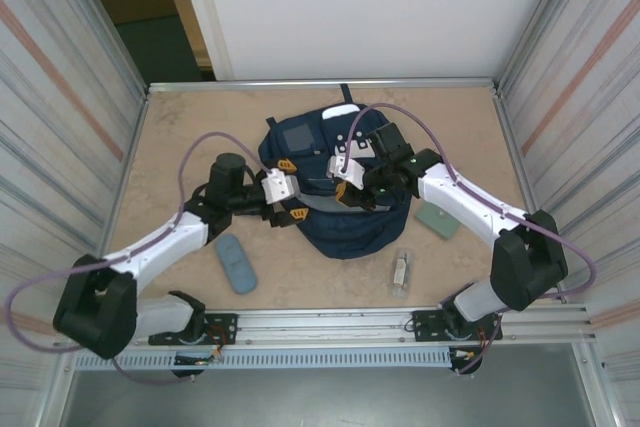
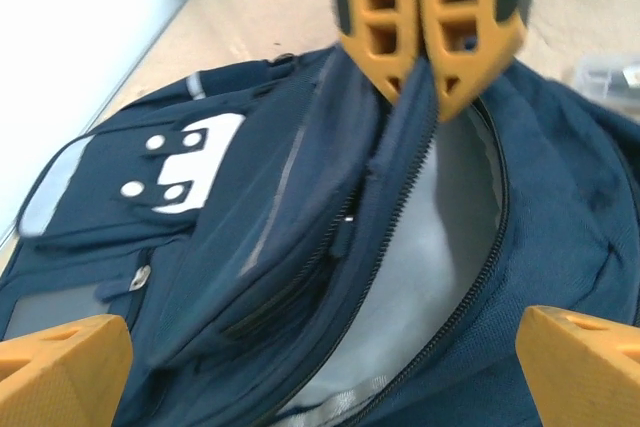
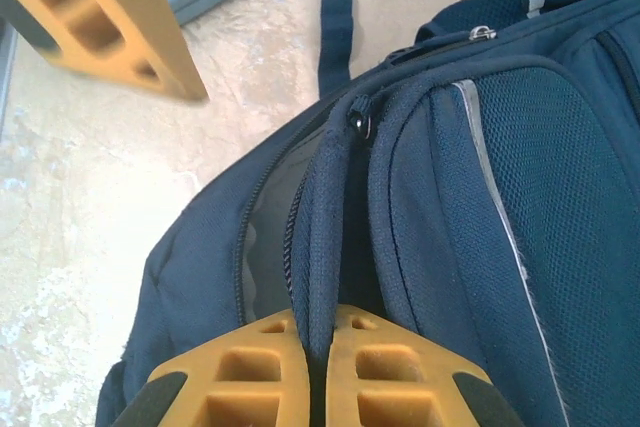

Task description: Pack the student bag

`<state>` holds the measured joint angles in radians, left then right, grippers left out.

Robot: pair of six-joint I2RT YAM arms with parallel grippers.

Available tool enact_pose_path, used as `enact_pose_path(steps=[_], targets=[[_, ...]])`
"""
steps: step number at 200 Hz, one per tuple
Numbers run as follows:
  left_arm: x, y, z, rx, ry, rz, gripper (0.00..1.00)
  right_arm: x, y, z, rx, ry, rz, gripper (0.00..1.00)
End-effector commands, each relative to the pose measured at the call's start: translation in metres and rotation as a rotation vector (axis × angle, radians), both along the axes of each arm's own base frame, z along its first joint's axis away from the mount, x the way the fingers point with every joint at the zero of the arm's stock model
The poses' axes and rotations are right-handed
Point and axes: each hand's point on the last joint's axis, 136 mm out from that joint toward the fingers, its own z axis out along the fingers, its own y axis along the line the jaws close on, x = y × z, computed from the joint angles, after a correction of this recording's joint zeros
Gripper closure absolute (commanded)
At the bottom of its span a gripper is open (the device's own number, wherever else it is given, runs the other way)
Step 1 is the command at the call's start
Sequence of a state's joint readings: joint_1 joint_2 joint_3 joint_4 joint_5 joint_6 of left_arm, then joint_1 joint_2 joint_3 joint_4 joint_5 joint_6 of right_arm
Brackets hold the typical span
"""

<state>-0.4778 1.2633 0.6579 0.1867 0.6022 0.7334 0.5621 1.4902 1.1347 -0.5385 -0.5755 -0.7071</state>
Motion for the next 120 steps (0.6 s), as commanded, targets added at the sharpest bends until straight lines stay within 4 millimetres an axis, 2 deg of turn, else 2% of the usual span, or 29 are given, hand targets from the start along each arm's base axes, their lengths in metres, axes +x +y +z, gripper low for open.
enact_pose_path(steps=[1, 29, 50, 57, 69, 85, 95, 99, 111, 120], targets=[[0.012, -0.016, 0.017, 0.019, -0.221, -0.103, 0.01, -0.001, 0.009, 0.018, 0.041, 0.037, 0.025, 0.95], [0.031, -0.027, 0.013, 0.062, -0.295, -0.048, 0.01, -0.006, 0.01, 0.017, 0.004, 0.03, 0.04, 0.95], [0.026, -0.045, 0.015, 0.072, -0.327, -0.07, 0.01, 0.002, 0.013, 0.02, 0.024, 0.019, 0.009, 0.95], [0.025, -0.052, 0.017, 0.06, -0.322, -0.079, 0.05, 0.005, 0.013, 0.023, 0.029, 0.018, -0.01, 0.95], [0.027, -0.06, 0.02, 0.041, -0.315, -0.08, 0.21, 0.011, 0.014, 0.029, 0.047, 0.01, -0.062, 0.92], [0.031, -0.064, 0.019, 0.046, -0.261, -0.074, 0.59, 0.018, 0.011, 0.033, 0.088, -0.004, -0.138, 0.88], [0.031, -0.063, 0.018, 0.059, -0.222, -0.07, 0.78, 0.019, 0.008, 0.035, 0.109, 0.004, -0.169, 0.88], [0.03, -0.063, 0.018, 0.058, -0.216, -0.074, 0.81, 0.019, 0.005, 0.035, 0.111, 0.011, -0.18, 0.89], [0.027, -0.062, 0.02, 0.039, -0.222, -0.074, 0.82, 0.018, 0.0, 0.037, 0.118, 0.027, -0.22, 0.87], [0.026, -0.06, 0.019, 0.032, -0.23, -0.066, 0.84, 0.018, -0.004, 0.038, 0.127, 0.027, -0.249, 0.77]])
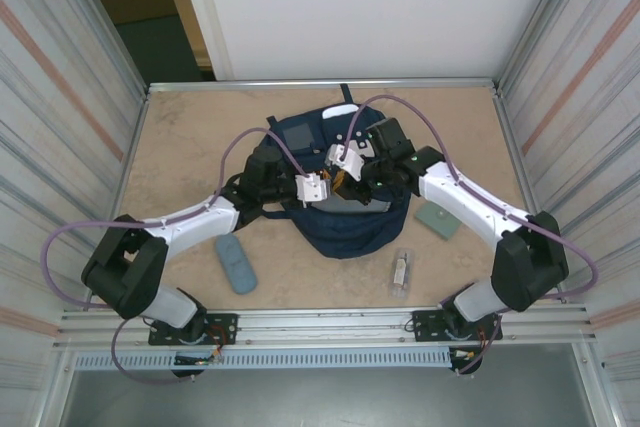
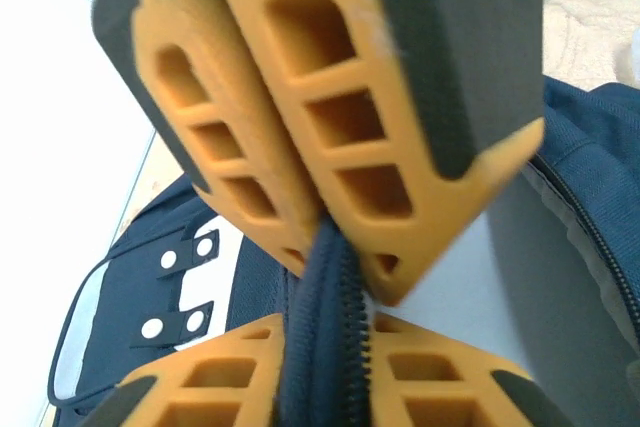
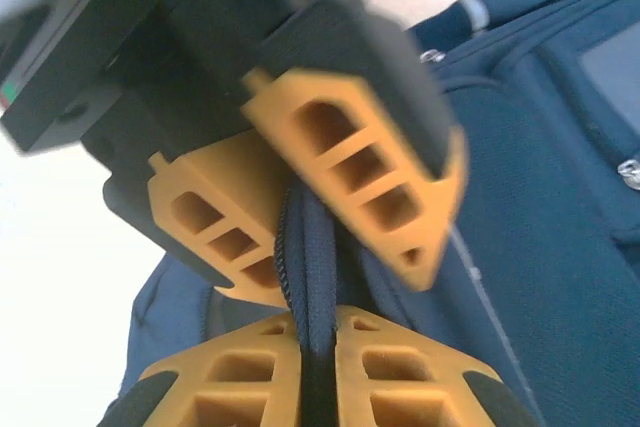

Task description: Pack the student bag

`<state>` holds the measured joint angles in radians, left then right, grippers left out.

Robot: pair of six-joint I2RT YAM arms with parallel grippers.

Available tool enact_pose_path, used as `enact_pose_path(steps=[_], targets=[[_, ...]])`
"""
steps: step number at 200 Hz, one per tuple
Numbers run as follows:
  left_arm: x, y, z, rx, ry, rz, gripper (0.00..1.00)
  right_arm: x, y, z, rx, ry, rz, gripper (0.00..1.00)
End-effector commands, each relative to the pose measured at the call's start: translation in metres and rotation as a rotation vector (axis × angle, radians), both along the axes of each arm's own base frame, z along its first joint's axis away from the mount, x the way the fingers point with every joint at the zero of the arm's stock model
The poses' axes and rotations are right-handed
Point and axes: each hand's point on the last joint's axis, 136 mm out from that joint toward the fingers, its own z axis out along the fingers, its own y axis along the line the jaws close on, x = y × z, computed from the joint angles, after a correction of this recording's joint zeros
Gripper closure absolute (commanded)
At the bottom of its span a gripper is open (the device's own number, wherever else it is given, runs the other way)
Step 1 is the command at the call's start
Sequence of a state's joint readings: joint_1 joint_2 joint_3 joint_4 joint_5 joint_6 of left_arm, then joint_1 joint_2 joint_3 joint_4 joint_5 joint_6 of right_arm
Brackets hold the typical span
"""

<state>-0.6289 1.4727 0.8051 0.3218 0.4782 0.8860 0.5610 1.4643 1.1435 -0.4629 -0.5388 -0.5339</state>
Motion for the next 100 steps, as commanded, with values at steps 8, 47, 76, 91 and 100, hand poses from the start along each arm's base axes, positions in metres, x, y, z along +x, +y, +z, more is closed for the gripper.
enact_pose_path(steps=[8, 47, 76, 91, 100], targets=[[0.006, 0.005, 0.01, -0.038, -0.008, 0.044, 0.89, 0.004, -0.01, 0.019, 0.083, 0.003, -0.144, 0.71], [0.035, 0.034, 0.012, -0.136, 0.072, 0.177, 0.91, 0.044, -0.072, 0.036, 0.066, -0.007, -0.664, 0.01], [0.064, 0.056, 0.033, -0.274, 0.197, 0.312, 0.88, 0.056, -0.163, 0.02, -0.018, 0.103, -1.183, 0.01], [0.074, 0.061, 0.036, -0.335, 0.235, 0.356, 0.88, 0.04, -0.175, 0.002, -0.02, 0.311, -1.255, 0.01], [0.075, 0.06, 0.038, -0.355, 0.236, 0.348, 0.87, 0.031, -0.167, -0.01, -0.004, 0.43, -1.202, 0.01]])
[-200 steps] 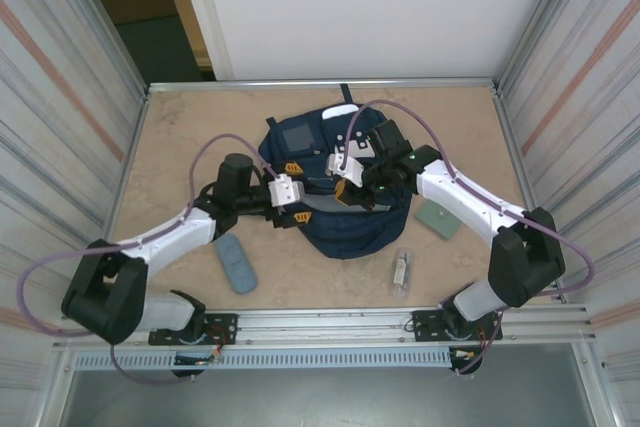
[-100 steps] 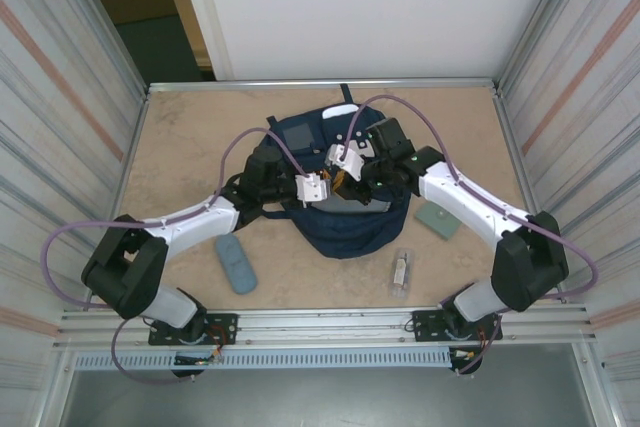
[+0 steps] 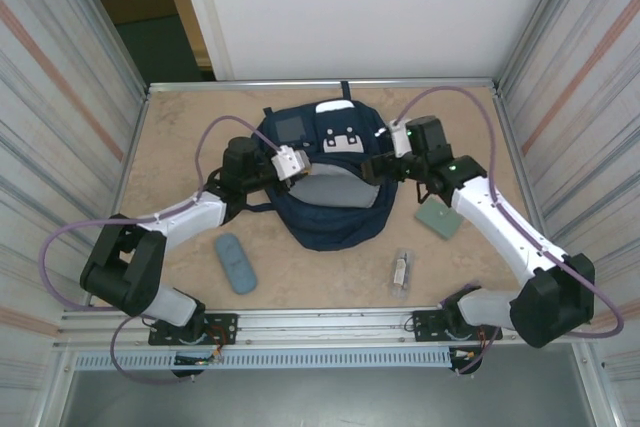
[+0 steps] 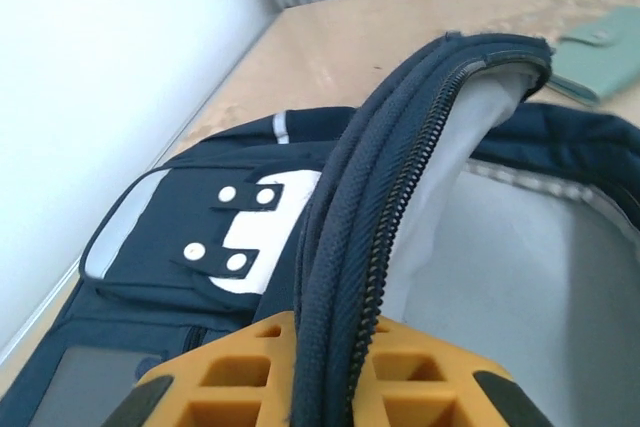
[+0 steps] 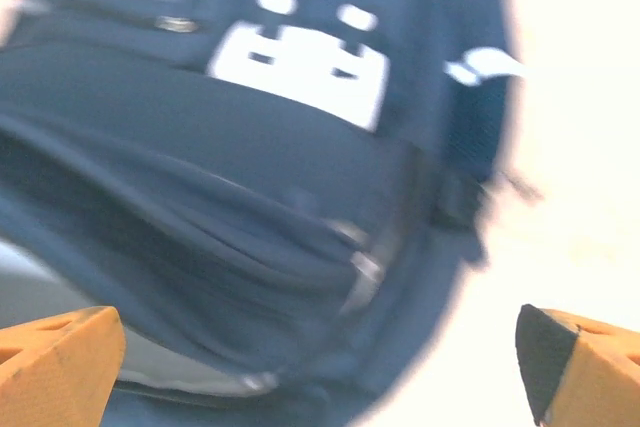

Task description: Pack the student bag

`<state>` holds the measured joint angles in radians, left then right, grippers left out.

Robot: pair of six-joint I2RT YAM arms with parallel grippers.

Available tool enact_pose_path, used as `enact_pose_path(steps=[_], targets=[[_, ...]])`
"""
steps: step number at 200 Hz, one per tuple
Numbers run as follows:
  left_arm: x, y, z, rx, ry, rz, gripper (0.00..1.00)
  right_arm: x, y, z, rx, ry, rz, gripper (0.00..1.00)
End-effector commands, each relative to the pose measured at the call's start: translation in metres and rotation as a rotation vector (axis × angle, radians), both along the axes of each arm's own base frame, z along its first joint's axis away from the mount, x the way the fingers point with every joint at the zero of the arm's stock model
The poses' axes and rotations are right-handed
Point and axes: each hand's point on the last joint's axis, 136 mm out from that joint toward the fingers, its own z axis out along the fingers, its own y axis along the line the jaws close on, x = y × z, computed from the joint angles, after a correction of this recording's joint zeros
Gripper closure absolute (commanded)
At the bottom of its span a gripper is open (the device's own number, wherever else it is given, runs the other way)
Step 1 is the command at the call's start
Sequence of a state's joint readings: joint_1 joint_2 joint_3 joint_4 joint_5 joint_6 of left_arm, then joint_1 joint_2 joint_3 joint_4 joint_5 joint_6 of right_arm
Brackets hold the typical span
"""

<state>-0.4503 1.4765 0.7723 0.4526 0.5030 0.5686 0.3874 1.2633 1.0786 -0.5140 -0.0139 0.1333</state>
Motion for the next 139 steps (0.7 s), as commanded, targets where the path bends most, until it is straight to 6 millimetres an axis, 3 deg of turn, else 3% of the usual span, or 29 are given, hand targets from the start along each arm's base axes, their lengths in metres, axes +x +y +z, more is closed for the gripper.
enact_pose_path(steps=[1, 27, 50, 64, 89, 116, 139], targets=[[0.023, 0.006, 0.025, -0.151, 0.04, 0.097, 0.87, -0.028, -0.026, -0.031, 0.119, 0.276, -0.213, 0.01], [0.025, 0.004, 0.024, -0.192, 0.081, 0.102, 0.87, -0.048, -0.005, -0.049, 0.214, 0.412, -0.158, 0.0], [0.024, 0.002, 0.021, -0.187, 0.08, 0.087, 0.87, -0.06, 0.001, -0.05, 0.172, 0.394, -0.132, 0.03], [0.024, 0.006, 0.019, -0.179, 0.091, 0.113, 0.87, -0.068, 0.018, -0.046, 0.213, 0.412, -0.054, 0.07], [0.036, 0.015, 0.024, -0.187, 0.084, 0.196, 0.88, -0.092, 0.067, -0.046, 0.109, 0.367, 0.103, 0.07], [0.062, 0.029, 0.047, -0.296, 0.123, 0.297, 0.96, -0.111, 0.139, -0.048, 0.113, 0.249, 0.209, 0.04], [0.072, 0.032, 0.059, -0.326, 0.115, 0.279, 0.98, -0.141, 0.204, -0.049, 0.113, 0.171, 0.345, 0.0]])
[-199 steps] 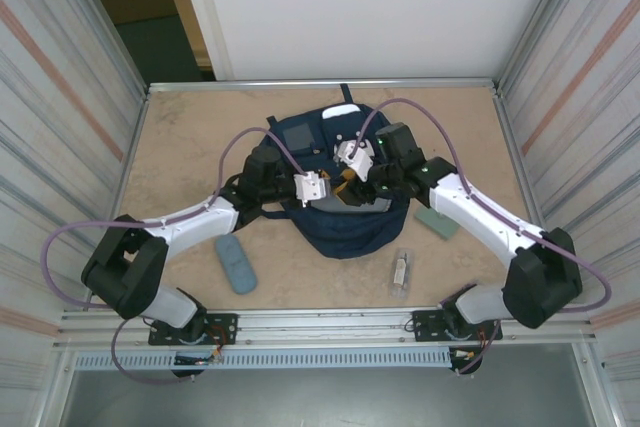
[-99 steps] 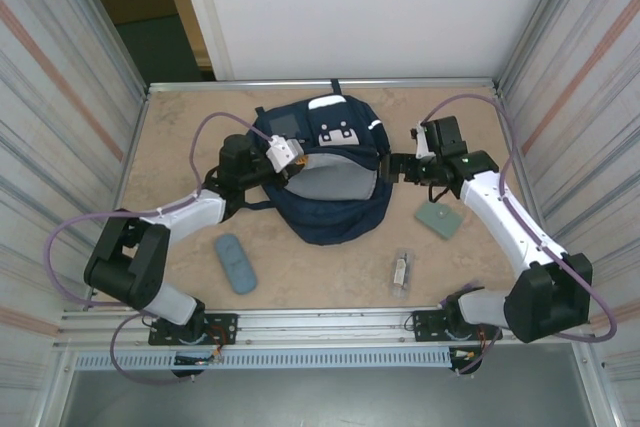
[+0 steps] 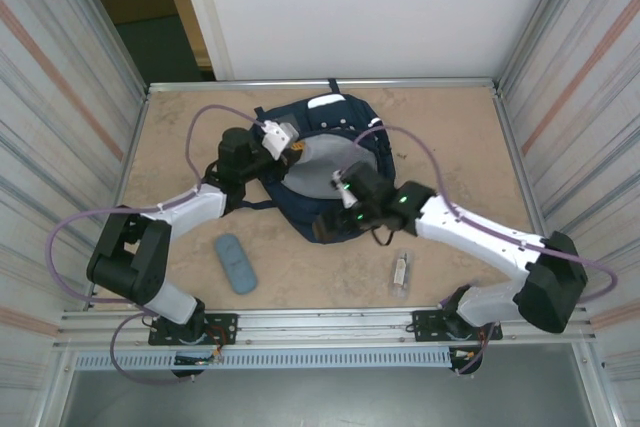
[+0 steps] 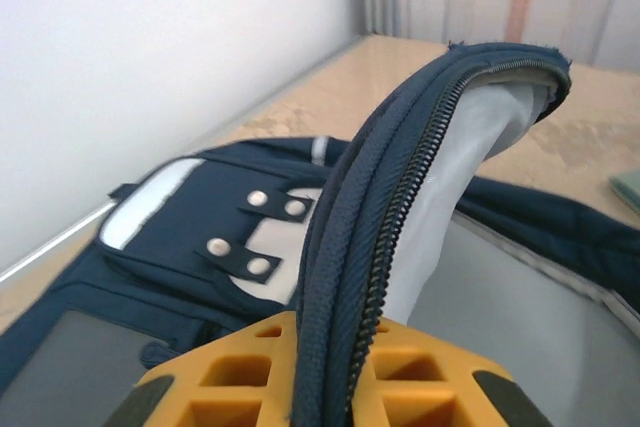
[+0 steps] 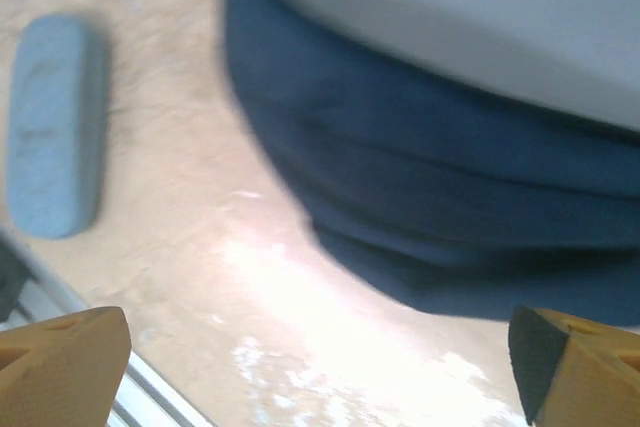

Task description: Pack the student bag

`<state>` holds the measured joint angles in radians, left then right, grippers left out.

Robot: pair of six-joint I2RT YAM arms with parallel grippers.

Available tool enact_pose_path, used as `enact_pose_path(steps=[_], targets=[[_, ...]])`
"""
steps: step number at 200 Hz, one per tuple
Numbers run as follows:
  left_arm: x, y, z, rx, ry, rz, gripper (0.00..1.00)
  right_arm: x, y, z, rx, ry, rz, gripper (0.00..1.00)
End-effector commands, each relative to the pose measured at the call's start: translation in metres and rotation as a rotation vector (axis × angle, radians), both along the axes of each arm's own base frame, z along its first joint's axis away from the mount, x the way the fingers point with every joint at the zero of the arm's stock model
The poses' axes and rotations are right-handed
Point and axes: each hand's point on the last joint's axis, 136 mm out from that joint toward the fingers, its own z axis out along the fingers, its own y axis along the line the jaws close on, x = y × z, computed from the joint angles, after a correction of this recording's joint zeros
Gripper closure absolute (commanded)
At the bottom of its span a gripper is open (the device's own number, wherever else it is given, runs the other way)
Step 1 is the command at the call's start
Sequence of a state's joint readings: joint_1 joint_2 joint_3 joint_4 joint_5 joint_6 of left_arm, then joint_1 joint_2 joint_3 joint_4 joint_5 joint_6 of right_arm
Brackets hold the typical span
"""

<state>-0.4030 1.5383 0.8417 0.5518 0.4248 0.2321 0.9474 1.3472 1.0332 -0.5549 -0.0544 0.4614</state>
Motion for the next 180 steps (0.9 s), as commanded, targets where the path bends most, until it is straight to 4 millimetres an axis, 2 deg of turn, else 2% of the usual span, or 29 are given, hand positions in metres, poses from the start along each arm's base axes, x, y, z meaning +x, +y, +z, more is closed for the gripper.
enact_pose_path(steps=[1, 19, 46, 51, 62, 75, 111, 139, 167, 180], targets=[[0.028, 0.015, 0.035, -0.091, -0.038, 0.083, 0.98, -0.003, 0.053, 0.005, 0.055, -0.116, 0.007, 0.0], [0.029, 0.013, 0.042, -0.071, -0.069, 0.067, 0.98, -0.025, 0.1, -0.003, 0.04, -0.152, 0.119, 0.01], [0.038, 0.015, 0.05, -0.059, -0.111, 0.08, 0.99, -0.043, 0.154, -0.044, -0.072, -0.173, 0.213, 0.01], [0.039, 0.015, 0.051, -0.061, -0.117, 0.08, 0.99, -0.047, 0.166, -0.047, -0.074, -0.171, 0.236, 0.01], [0.041, 0.015, 0.058, -0.069, -0.129, 0.08, 1.0, -0.056, 0.185, -0.06, -0.092, -0.166, 0.277, 0.01], [0.043, 0.016, 0.065, -0.072, -0.144, 0.077, 1.0, -0.062, 0.202, -0.065, -0.102, -0.168, 0.314, 0.01], [0.043, 0.013, 0.082, -0.062, -0.167, 0.052, 1.0, -0.055, 0.211, -0.102, -0.226, -0.118, 0.319, 0.01], [0.043, 0.012, 0.084, -0.054, -0.186, 0.045, 1.0, -0.049, 0.214, -0.125, -0.283, -0.093, 0.319, 0.0], [0.04, 0.013, 0.081, -0.047, -0.181, 0.041, 1.0, -0.044, 0.206, -0.15, -0.382, -0.077, 0.3, 0.08], [0.038, 0.013, 0.08, -0.042, -0.185, 0.034, 1.0, -0.042, 0.201, -0.153, -0.401, -0.078, 0.289, 0.18]])
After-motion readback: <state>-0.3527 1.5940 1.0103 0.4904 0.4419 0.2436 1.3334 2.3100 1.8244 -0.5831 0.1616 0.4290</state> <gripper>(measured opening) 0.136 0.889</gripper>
